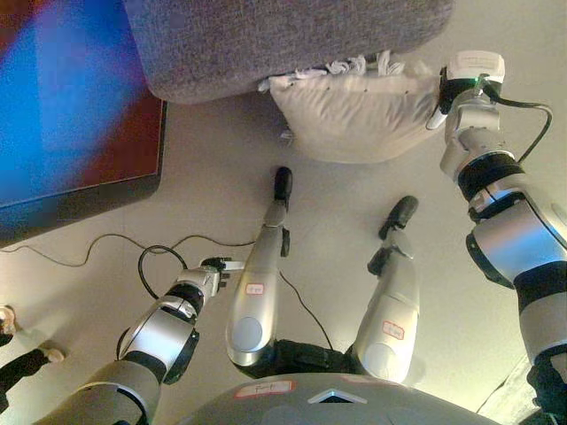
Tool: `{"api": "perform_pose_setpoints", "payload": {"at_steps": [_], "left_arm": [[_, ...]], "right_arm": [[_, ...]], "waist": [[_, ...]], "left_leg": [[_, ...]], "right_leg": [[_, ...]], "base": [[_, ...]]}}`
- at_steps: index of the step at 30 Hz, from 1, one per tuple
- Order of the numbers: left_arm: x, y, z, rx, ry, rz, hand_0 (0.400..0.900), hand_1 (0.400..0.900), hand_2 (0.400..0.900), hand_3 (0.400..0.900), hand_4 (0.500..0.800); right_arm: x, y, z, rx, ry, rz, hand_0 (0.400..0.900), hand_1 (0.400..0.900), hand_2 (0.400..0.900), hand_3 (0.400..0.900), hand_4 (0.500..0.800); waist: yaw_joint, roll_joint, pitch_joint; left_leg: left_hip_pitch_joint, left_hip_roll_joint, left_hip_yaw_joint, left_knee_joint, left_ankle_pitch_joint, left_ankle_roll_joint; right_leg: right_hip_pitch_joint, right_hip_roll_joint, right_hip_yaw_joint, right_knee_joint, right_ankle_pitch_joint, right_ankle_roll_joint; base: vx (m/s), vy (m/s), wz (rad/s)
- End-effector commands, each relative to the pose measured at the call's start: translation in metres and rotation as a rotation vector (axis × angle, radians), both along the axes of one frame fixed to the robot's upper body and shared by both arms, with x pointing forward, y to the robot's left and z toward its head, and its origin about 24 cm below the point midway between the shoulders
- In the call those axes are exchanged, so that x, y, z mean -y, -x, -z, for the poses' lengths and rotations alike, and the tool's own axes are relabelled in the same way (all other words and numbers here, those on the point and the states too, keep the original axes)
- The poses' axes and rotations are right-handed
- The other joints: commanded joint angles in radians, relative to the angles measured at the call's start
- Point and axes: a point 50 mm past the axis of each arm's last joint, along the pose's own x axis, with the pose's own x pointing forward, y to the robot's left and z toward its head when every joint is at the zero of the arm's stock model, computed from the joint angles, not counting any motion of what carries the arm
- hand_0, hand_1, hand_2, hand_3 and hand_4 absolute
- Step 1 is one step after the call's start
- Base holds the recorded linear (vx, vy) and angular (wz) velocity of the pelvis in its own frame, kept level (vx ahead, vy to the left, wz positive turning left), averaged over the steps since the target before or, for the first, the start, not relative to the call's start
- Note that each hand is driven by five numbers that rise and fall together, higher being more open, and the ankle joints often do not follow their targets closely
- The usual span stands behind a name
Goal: Pick up the pillow and put it on the sofa.
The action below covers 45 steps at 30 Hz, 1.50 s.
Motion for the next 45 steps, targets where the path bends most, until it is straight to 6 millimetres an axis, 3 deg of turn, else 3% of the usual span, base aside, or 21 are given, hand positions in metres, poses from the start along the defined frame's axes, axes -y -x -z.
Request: {"api": "perform_pose_setpoints", "payload": {"at_steps": [1,12,24,25,26,27,31,36,45], "left_arm": [[-0.01,0.045,0.025,-0.15,-0.02,-0.072,0.9,0.9,0.9,0.9,0.8],[-0.013,0.057,0.03,-0.137,0.005,-0.109,0.9,0.9,0.9,0.9,0.8],[-0.019,0.077,0.039,-0.106,0.03,-0.13,0.9,0.9,0.9,0.9,0.8],[-0.019,0.077,0.039,-0.1,0.033,-0.132,0.9,0.9,0.9,0.9,0.8],[-0.02,0.079,0.039,-0.091,0.036,-0.135,0.9,0.9,0.9,0.9,0.8],[-0.02,0.079,0.039,-0.088,0.035,-0.136,0.9,0.9,0.9,0.9,0.8],[-0.023,0.086,0.041,-0.082,0.042,-0.137,0.9,0.9,0.9,0.9,0.8],[-0.025,0.093,0.043,-0.083,0.06,-0.134,0.9,0.9,0.9,0.9,0.8],[-0.035,0.101,0.043,-0.061,0.057,-0.115,0.9,0.9,0.9,0.9,0.8]], "right_arm": [[0.011,-0.002,-0.079,0.18,0.143,0.019,0.9,0.9,0.9,0.9,0.8],[0.0,-0.003,-0.106,0.235,0.013,0.004,0.9,0.9,0.9,0.9,0.8],[0.006,-0.001,-0.123,0.206,-0.187,0.023,0.9,0.9,0.9,0.9,0.8],[0.005,-0.002,-0.123,0.199,-0.206,0.014,0.778,0.778,0.778,0.778,0.727],[0.005,-0.002,-0.124,0.193,-0.246,-0.009,0.527,0.527,0.527,0.527,0.576],[0.005,-0.002,-0.123,0.195,-0.269,-0.015,0.4,0.4,0.4,0.4,0.5],[0.011,0.0,-0.128,0.26,-0.382,-0.039,0.4,0.4,0.4,0.4,0.5],[0.013,0.002,-0.137,0.266,-0.352,-0.064,0.4,0.4,0.4,0.4,0.5],[0.014,0.003,-0.135,0.228,-0.343,-0.109,0.4,0.4,0.4,0.4,0.5]], "waist": [[0.008,0.098,0.004],[0.039,0.142,0.004],[0.071,0.181,0.004],[0.073,0.184,0.004],[0.074,0.188,0.004],[0.075,0.189,0.004],[0.078,0.198,0.004],[0.08,0.206,0.004],[0.087,0.192,0.004]], "left_leg": [[-0.033,-0.026,-0.02,-0.059,0.022,0.038],[-0.167,-0.018,-0.026,-0.014,0.037,0.03],[-0.26,-0.01,-0.026,0.029,0.045,0.014],[-0.265,-0.01,-0.027,0.031,0.046,0.013],[-0.269,-0.01,-0.028,0.031,0.047,0.012],[-0.269,-0.009,-0.028,0.031,0.047,0.011],[-0.27,-0.009,-0.032,0.03,0.046,0.01],[-0.257,-0.009,-0.026,0.018,0.05,0.006],[-0.188,-0.004,-0.017,-0.021,0.051,0.01]], "right_leg": [[-0.12,0.006,0.061,0.154,-0.075,-0.002],[-0.266,0.002,0.088,0.248,-0.108,-0.014],[-0.359,-0.011,0.112,0.308,-0.13,-0.018],[-0.364,-0.01,0.114,0.311,-0.131,-0.018],[-0.37,-0.009,0.115,0.313,-0.132,-0.019],[-0.37,-0.009,0.116,0.313,-0.133,-0.019],[-0.374,-0.008,0.117,0.316,-0.135,-0.022],[-0.363,-0.006,0.111,0.302,-0.131,-0.021],[-0.28,-0.01,0.063,0.248,-0.123,-0.025]], "base": [[0.01,0.059,0.11],[0.02,0.035,0.06],[0.0,0.003,0.02],[0.0,0.0,0.0],[0.0,0.0,0.0],[0.0,0.0,0.0],[0.0,0.008,-0.01],[-0.01,0.036,-0.03],[-0.03,-0.02,-0.03]]}}
